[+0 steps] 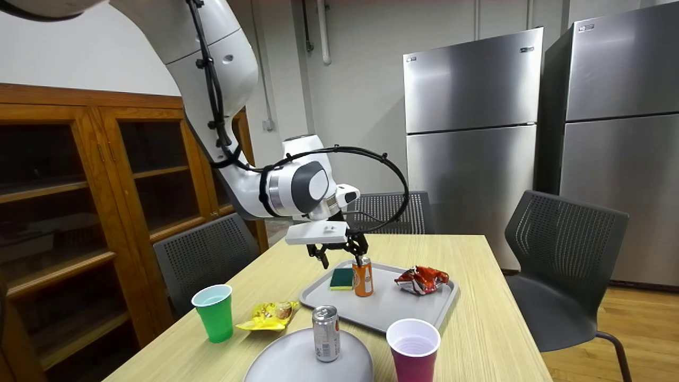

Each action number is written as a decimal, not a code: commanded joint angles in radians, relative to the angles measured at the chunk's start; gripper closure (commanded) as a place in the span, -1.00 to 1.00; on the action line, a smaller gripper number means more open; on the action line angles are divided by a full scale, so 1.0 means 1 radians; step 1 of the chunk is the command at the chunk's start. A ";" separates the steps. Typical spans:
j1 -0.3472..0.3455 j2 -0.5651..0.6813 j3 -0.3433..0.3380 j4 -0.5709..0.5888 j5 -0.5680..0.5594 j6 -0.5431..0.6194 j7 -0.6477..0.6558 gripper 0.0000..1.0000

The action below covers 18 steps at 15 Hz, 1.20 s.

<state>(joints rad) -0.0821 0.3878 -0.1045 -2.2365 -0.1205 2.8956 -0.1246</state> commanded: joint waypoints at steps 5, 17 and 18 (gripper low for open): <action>-0.016 0.130 0.037 0.177 0.071 -0.048 0.020 -1.00; -0.048 0.278 0.071 0.410 0.131 -0.226 0.013 -1.00; -0.049 0.287 0.071 0.424 0.132 -0.230 0.014 -1.00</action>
<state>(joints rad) -0.1138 0.6364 -0.0459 -1.8882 -0.0013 2.7175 -0.1182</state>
